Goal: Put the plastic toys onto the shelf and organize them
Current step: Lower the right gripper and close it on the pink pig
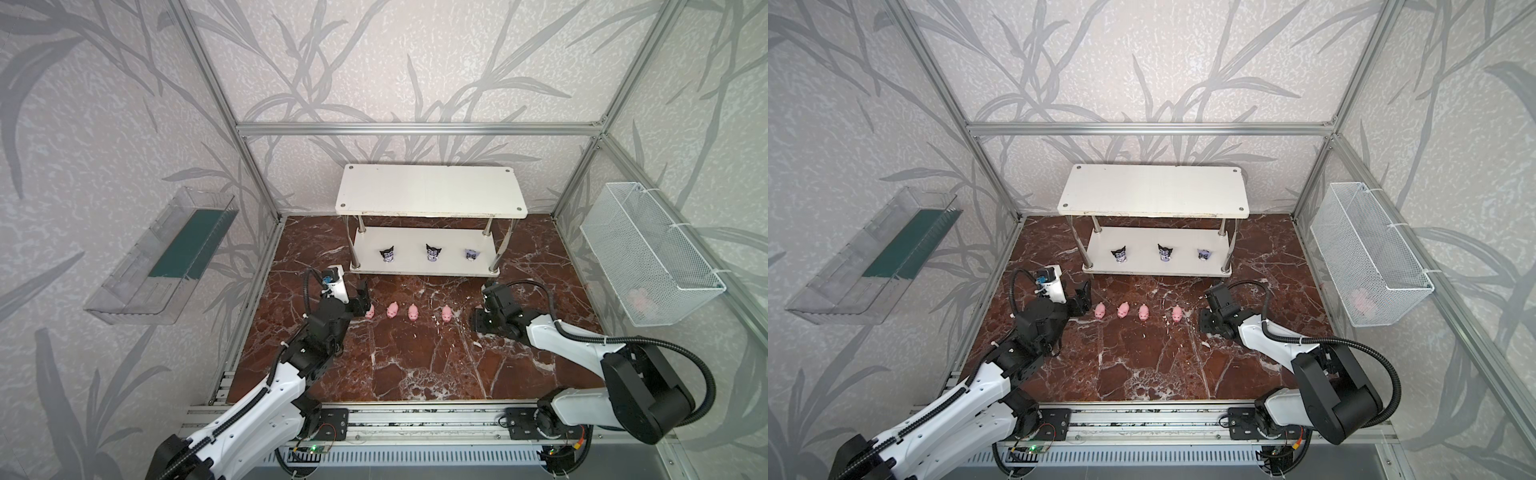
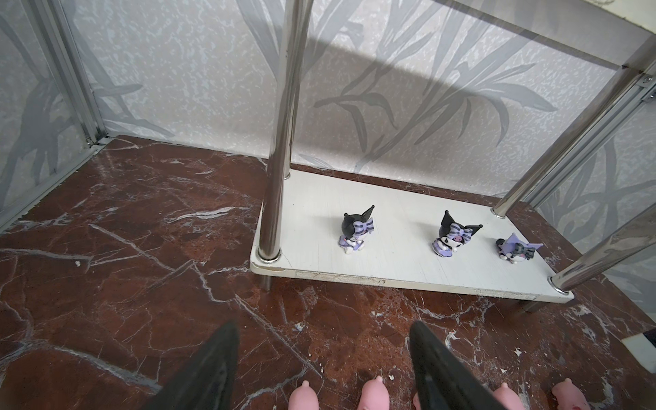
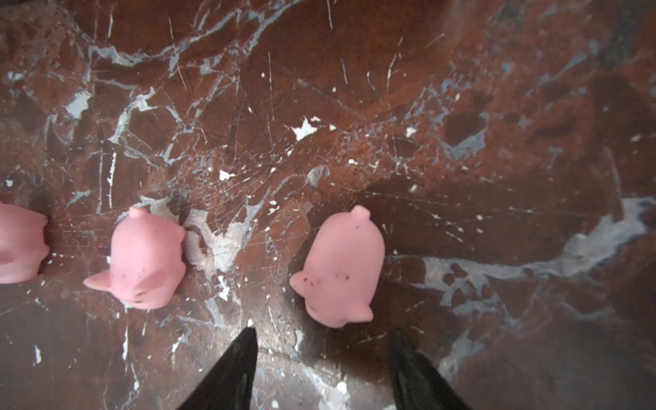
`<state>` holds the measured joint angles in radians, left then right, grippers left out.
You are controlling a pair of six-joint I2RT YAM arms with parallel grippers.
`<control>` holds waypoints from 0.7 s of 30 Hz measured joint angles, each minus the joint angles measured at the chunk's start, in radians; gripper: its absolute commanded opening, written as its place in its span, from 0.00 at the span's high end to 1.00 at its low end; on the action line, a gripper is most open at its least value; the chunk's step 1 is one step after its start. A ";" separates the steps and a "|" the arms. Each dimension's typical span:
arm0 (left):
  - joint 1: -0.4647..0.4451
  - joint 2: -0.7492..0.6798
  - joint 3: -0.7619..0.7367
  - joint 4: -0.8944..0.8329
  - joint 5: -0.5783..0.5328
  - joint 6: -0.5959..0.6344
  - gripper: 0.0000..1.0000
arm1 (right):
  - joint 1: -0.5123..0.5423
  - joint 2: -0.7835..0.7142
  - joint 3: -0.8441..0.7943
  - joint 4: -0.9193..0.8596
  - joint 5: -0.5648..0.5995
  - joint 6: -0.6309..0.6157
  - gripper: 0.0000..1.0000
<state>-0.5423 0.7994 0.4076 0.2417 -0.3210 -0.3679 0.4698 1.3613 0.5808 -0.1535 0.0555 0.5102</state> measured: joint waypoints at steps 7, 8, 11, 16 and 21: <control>0.002 0.014 -0.006 0.020 0.005 -0.003 0.26 | 0.000 0.044 0.000 0.058 0.046 0.010 0.42; 0.002 0.017 -0.006 0.022 0.006 -0.004 0.26 | 0.000 0.051 0.000 0.066 0.050 0.013 0.42; 0.004 0.024 -0.006 0.028 0.009 -0.007 0.26 | 0.000 0.079 0.000 0.098 0.060 0.018 0.42; 0.007 0.042 -0.011 0.041 0.013 -0.011 0.26 | 0.001 0.114 0.000 0.164 0.078 0.022 0.45; 0.008 0.059 -0.020 0.048 0.018 -0.013 0.26 | 0.001 0.143 0.000 0.216 0.095 0.024 0.53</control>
<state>-0.5346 0.8585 0.3878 0.2897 -0.3035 -0.3805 0.4706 1.5040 0.5808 0.0628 0.1509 0.5343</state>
